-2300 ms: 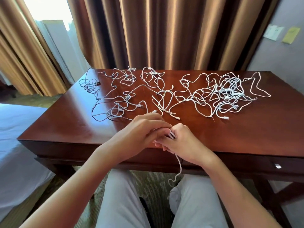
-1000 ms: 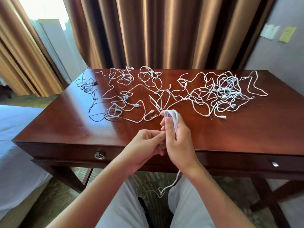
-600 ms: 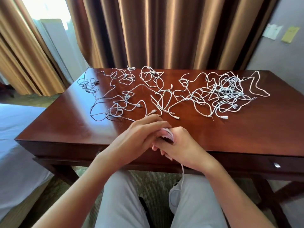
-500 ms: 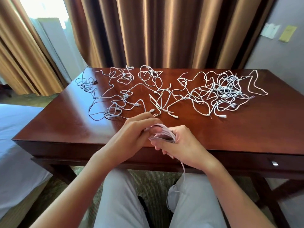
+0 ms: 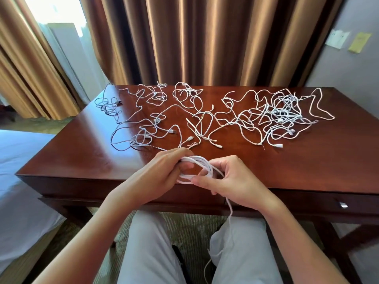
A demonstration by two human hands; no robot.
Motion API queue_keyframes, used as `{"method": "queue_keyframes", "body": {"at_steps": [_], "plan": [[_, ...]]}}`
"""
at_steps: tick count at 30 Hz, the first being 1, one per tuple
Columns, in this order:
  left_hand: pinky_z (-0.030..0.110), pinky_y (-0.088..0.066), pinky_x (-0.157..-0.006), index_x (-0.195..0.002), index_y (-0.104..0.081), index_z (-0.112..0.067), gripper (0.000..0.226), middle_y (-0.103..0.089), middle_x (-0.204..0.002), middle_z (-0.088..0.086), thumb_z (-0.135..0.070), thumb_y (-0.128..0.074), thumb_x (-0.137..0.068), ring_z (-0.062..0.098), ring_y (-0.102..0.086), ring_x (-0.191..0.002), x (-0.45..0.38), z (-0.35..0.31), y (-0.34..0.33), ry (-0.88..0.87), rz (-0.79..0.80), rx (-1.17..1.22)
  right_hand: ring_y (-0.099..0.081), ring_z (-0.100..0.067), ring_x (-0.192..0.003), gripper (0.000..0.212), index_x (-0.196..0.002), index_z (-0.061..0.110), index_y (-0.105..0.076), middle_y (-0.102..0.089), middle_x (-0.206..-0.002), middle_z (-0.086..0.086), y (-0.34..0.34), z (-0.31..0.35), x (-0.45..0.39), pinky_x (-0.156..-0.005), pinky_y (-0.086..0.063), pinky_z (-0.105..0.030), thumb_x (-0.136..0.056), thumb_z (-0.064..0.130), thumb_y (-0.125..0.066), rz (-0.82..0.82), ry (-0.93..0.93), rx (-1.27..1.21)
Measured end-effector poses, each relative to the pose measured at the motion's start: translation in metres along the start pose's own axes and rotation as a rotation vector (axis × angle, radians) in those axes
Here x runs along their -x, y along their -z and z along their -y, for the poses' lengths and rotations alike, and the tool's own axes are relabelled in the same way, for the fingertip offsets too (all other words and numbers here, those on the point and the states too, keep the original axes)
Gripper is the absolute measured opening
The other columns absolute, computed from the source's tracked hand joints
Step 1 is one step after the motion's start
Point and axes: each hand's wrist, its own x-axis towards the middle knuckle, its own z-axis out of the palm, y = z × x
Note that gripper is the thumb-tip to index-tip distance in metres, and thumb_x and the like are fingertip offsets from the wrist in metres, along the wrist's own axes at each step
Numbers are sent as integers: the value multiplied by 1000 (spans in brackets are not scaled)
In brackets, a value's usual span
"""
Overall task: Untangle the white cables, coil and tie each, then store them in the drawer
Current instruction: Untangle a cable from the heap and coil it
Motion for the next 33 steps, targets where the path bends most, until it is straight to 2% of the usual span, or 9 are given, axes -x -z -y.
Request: {"method": "queue_keyframes", "body": {"at_steps": [4,7,10,12,15,19,26,29,33], "plan": [[26,-42,-62,-90,-50,-5,19,-56,-71,-6,-19,-43,-101,9,-48,-64,3,-1,-13,147,-120,154,-42,-5,-53,38,-65,19,-61,-53,-54,12,-3,2,2,-52,-36,-28,-78,48,-82,-217,66,-38],[33,-43,-61,-91,-49,-4,27,-56,-72,-1,-26,-39,-102,6,-45,-64,0,-4,-24,261,-216,259,-60,-11,-73,27,-72,23,-58,-64,-79,7,-19,1,0,-70,-51,-36,-80,31,-83,-314,204,-218],[25,-44,-59,-90,-54,-5,28,-58,-70,-6,-24,-40,-107,4,-49,-65,-7,-16,-32,363,-290,420,-64,-22,-111,24,-90,19,-62,-61,-118,-5,-37,-5,0,-96,-51,-33,-80,8,-80,-393,358,-346],[17,-47,-58,-93,-59,-11,27,-61,-70,-11,-15,-38,-109,1,-55,-66,-12,-30,-37,478,-305,669,-63,-30,-115,31,-100,16,-55,-61,-120,-18,-50,-8,-1,-99,-52,-41,-83,3,-78,-419,398,-511],[18,-51,-61,-97,-61,-6,27,-65,-75,-3,-12,-36,-108,6,-61,-70,-14,-41,-47,559,-239,917,-65,-34,-114,46,-108,25,-45,-63,-120,-20,-64,-10,-6,-99,-52,-50,-82,21,-83,-600,368,-670],[23,-49,-74,-107,-63,-4,21,-68,-90,-3,-5,-42,-105,6,-62,-85,-14,-37,-59,411,-220,726,-67,-17,-115,31,-123,17,-59,-70,-121,-4,-63,-8,-10,-97,-51,-27,-95,29,-66,-615,253,-504],[22,-46,-73,-93,-57,-22,22,-64,-78,-21,-28,-41,-106,-5,-57,-76,-8,-29,-55,426,-16,623,-68,-16,-87,24,-96,11,-68,-71,-92,-8,-47,-8,-10,-76,-57,-41,-106,19,-48,-534,121,-316],[24,-44,-72,-91,-56,-16,38,-62,-79,-14,-46,-36,-102,0,-55,-73,1,-26,-43,349,146,309,-55,-10,-63,31,-87,2,-65,-59,-69,-9,-37,-7,-11,-56,-50,-25,-107,16,-46,-535,40,-286],[36,-46,-72,-96,-55,-24,42,-57,-81,-9,-62,-36,-98,8,-54,-73,3,-16,-20,252,-28,13,-59,-7,-53,35,-85,-1,-62,-64,-62,0,-24,-10,-12,-55,-49,-23,-107,20,-45,-471,1,-183]]}}
